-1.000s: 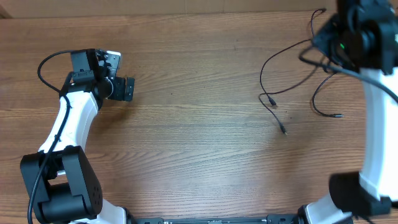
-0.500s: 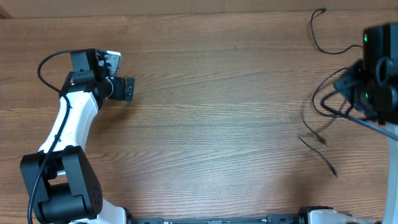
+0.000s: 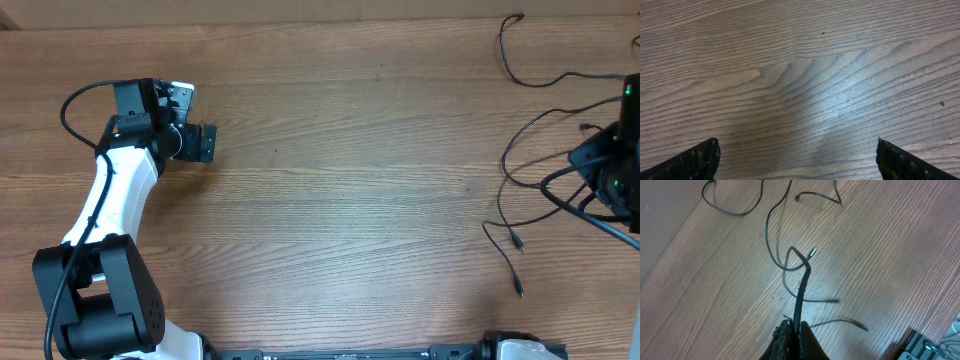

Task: Untangle cables
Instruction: 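Carry the thin cable with the right gripper to the right table edge, then lower the cable onto the right-side cable pile and open the right gripper, then raise the right gripper and pull it back toward the upper center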

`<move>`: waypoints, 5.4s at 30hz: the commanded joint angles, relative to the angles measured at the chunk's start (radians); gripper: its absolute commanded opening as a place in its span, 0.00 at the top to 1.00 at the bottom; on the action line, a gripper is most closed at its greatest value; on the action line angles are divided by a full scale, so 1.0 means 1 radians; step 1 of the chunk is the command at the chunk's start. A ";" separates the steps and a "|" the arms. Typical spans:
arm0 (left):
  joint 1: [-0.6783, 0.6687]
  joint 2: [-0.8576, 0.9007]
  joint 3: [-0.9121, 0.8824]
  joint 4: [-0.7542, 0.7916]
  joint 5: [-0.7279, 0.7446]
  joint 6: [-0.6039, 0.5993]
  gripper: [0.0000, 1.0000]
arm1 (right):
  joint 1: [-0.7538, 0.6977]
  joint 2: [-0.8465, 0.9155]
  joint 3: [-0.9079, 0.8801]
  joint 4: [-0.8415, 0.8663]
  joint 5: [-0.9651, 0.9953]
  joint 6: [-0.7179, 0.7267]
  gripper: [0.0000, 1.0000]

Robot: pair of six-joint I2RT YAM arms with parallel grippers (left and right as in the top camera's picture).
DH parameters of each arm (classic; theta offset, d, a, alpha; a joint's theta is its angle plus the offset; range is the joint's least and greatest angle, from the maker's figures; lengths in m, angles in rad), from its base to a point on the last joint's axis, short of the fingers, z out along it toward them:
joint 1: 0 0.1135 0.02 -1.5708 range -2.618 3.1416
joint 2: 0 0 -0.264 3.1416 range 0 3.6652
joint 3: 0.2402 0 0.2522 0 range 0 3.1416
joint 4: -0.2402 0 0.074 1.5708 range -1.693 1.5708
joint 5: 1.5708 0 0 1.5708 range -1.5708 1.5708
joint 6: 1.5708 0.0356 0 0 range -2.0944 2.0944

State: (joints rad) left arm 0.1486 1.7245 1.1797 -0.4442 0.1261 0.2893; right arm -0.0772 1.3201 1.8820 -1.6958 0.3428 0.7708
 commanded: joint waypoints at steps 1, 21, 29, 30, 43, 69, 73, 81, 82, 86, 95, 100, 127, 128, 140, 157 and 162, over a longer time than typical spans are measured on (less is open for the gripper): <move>0.002 0.012 0.001 0.003 0.000 -0.013 0.01 | -0.004 0.005 -0.008 0.010 -0.038 0.019 0.96; 0.002 0.012 0.001 0.003 0.000 -0.013 0.00 | -0.003 0.004 -0.008 0.087 -0.501 0.018 0.96; 0.002 0.012 0.001 0.003 0.000 -0.013 0.01 | -0.003 0.006 -0.010 0.141 -0.358 0.019 0.96; 0.002 0.012 0.001 0.003 0.001 -0.013 0.01 | -0.003 0.006 -0.011 0.135 -0.296 0.019 0.96; 0.002 0.012 0.001 0.003 0.000 -0.013 0.01 | -0.005 0.033 -0.100 0.007 0.236 0.207 0.96; 0.002 0.012 0.001 0.003 0.001 -0.013 0.00 | -0.565 0.063 -0.245 0.161 0.213 0.229 0.96; 0.002 0.012 0.001 0.003 0.000 -0.013 0.01 | -0.577 0.114 -0.245 0.198 0.216 0.229 0.96; 0.002 0.012 0.001 0.003 0.000 -0.013 0.00 | -0.586 0.260 -0.245 0.291 0.256 0.229 0.96; 0.002 0.012 0.001 0.003 0.001 -0.013 0.00 | -0.591 0.280 -0.245 0.311 0.257 0.229 0.96; 0.002 0.012 0.001 0.003 0.000 -0.013 0.00 | -0.623 0.352 -0.245 0.378 0.259 0.229 0.96; 0.002 0.012 0.001 0.003 0.000 -0.013 0.00 | -0.770 0.478 -0.245 0.489 0.203 0.229 0.96; 0.002 0.012 0.001 0.003 0.000 -0.013 0.00 | -0.848 0.498 -0.245 0.564 0.140 0.229 0.96; 0.002 0.012 0.001 0.003 0.000 -0.013 0.01 | -0.934 0.506 -0.245 0.825 0.127 0.229 0.70; 0.002 0.012 0.001 0.003 0.000 -0.013 0.01 | -0.934 0.506 -0.245 0.824 0.122 0.229 0.47; 0.002 0.012 0.001 0.003 0.000 -0.013 0.00 | -0.934 0.506 -0.245 0.814 0.019 0.199 0.00; 0.002 0.012 0.001 0.003 0.000 -0.013 0.00 | -0.825 0.500 -0.245 0.932 -0.485 -0.416 0.00; 0.002 0.012 0.001 0.003 0.000 -0.013 0.00 | -0.685 0.489 -0.245 0.919 -0.502 -0.545 0.00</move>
State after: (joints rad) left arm 0.1486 1.7245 1.1797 -0.4442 0.1261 0.2893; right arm -0.8295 1.8172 1.6413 -0.7731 -0.0944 0.3866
